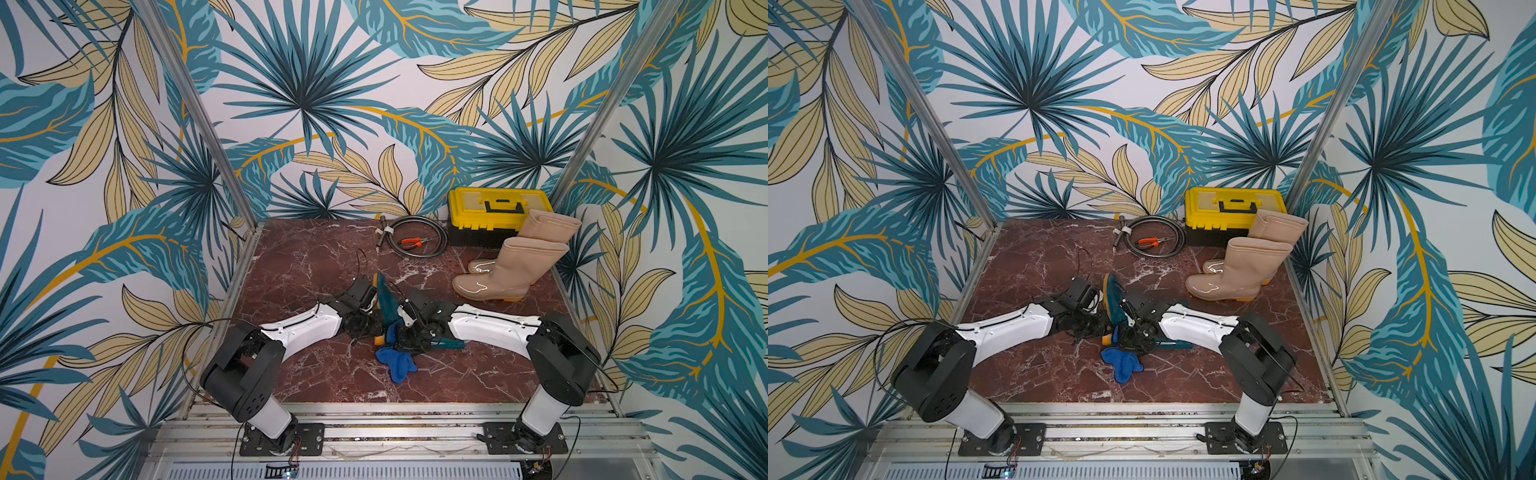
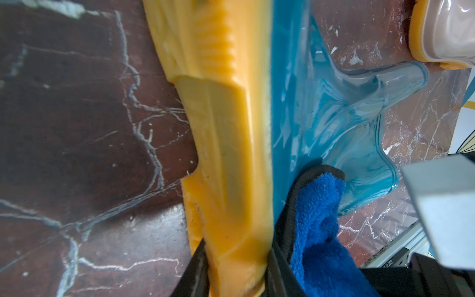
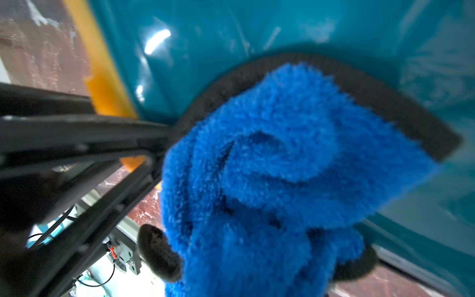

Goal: Wipe the rubber boots with a cloth
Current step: Wipe the dirt off the rubber boot.

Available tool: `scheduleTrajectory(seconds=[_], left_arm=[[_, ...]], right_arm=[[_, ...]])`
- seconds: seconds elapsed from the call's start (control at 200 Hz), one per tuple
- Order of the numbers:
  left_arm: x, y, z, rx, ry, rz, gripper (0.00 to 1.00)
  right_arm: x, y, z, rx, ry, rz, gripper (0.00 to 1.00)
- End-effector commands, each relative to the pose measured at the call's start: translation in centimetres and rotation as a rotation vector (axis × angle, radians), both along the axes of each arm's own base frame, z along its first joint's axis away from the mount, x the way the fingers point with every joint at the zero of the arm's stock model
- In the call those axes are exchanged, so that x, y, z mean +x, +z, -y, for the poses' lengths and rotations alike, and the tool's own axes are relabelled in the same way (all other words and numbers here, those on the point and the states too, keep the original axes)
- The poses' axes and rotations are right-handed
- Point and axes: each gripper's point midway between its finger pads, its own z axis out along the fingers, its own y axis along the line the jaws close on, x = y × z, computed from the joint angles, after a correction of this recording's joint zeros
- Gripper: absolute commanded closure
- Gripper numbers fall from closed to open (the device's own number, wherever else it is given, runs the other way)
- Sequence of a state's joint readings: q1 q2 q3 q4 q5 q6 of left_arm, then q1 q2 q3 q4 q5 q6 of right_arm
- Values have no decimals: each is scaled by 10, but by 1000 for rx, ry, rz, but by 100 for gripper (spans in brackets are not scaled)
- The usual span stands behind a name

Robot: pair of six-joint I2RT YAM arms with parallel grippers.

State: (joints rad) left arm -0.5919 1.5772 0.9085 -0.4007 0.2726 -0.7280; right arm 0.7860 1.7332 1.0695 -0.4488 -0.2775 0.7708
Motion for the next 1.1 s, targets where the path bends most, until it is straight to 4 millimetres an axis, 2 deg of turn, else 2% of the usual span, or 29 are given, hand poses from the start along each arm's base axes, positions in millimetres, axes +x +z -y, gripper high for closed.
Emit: scheduleTrajectory(seconds=[0.0,0.1,0.185,0.245,0.325,0.385,0.461,0.531,0.591,0.716,0.761,0.806,0.856,0.901,1.001,1.091], left_arm=[[3,18,6,-42,-24,46,81],[3,17,8,-43,-32,42,82],[3,16,10,-50,-44,34,82],[2,16,11,-50,-52,30,82],[1,15,10,-42,-56,31,83],[1,14,9,-36,-57,31,83],[0,14,8,-35,-57,28,82],[-1,12,8,-35,-53,22,82],[-1,11,8,-32,-55,23,82],[0,11,9,-34,-57,18,82],[-1,11,9,-35,-57,18,82],[-1,12,8,-36,-56,20,82],[-3,11,7,-35,-57,19,82],[-4,11,6,-31,-55,19,82],[-6,10,4,-29,-62,22,82],[-8,8,5,-32,-76,16,82]], right_arm=[[-12,-25,62,-188,-62,-67,100],[-24,-37,127,-258,-184,-121,100],[-34,-37,175,-273,-295,-147,100],[-35,-28,195,-281,-341,-122,100],[-26,-9,200,-272,-375,-58,100],[-14,3,190,-213,-395,-24,100],[5,18,167,-142,-381,32,100],[23,34,136,-114,-321,100,100],[38,43,100,-80,-255,128,100],[52,41,28,-19,-115,93,100],[53,35,14,-9,-91,69,100],[52,26,12,-13,-85,42,100],[50,15,23,-62,-87,26,100],[46,6,42,-126,-94,17,100],[30,-16,106,-255,-169,-41,100],[16,-23,155,-247,-291,-90,100]])
